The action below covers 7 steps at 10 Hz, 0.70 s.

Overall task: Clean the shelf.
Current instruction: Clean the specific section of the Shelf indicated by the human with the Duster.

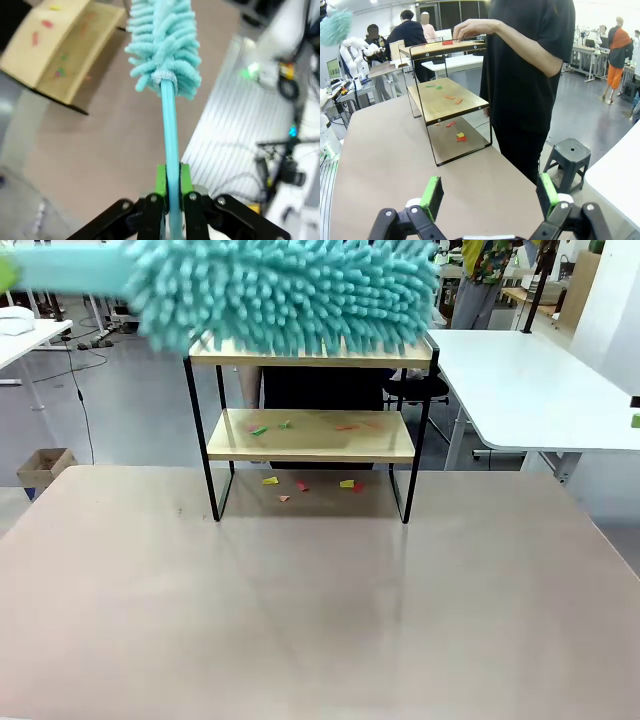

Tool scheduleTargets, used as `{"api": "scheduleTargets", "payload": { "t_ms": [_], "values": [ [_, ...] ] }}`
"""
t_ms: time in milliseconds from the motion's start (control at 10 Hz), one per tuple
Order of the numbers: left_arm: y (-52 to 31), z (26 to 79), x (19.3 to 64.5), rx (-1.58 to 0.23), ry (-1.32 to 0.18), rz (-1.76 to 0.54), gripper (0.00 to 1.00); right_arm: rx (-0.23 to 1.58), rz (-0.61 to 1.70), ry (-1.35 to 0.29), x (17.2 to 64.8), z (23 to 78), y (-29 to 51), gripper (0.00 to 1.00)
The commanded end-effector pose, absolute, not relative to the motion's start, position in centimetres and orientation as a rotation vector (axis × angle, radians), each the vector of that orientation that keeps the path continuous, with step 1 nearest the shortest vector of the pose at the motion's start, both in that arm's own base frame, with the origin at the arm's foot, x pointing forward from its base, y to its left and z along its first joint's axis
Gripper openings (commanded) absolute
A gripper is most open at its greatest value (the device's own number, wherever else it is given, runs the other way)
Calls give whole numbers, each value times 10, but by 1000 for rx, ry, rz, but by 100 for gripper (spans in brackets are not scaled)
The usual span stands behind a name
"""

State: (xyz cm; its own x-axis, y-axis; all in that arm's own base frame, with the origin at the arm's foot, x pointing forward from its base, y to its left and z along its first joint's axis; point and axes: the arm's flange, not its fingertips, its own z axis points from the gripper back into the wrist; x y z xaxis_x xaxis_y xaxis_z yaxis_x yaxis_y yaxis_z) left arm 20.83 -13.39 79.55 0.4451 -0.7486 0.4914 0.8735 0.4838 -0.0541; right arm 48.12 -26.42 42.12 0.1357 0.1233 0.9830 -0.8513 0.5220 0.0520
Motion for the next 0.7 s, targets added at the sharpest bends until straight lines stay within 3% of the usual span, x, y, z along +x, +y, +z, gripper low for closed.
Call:
{"api": "scheduleTargets", "payload": {
  "t_ms": [0,200,300,400,500,600],
  "values": [
    [-171,808,213,-216,-531,-735,13,742,812,-1241,481,424,-263,100],
    [-214,807,231,-225,-618,-679,13,742,812,-1241,481,424,-263,100],
    [-232,801,244,-270,-597,-724,13,742,812,-1241,481,424,-263,100],
    [-237,792,256,-210,-484,-737,13,742,812,-1241,481,424,-263,100],
    [-222,806,232,-270,-603,-694,13,742,812,-1241,481,424,-263,100],
    [-222,806,232,-270,-603,-694,13,742,812,-1241,481,424,-263,100]
  ]
}}
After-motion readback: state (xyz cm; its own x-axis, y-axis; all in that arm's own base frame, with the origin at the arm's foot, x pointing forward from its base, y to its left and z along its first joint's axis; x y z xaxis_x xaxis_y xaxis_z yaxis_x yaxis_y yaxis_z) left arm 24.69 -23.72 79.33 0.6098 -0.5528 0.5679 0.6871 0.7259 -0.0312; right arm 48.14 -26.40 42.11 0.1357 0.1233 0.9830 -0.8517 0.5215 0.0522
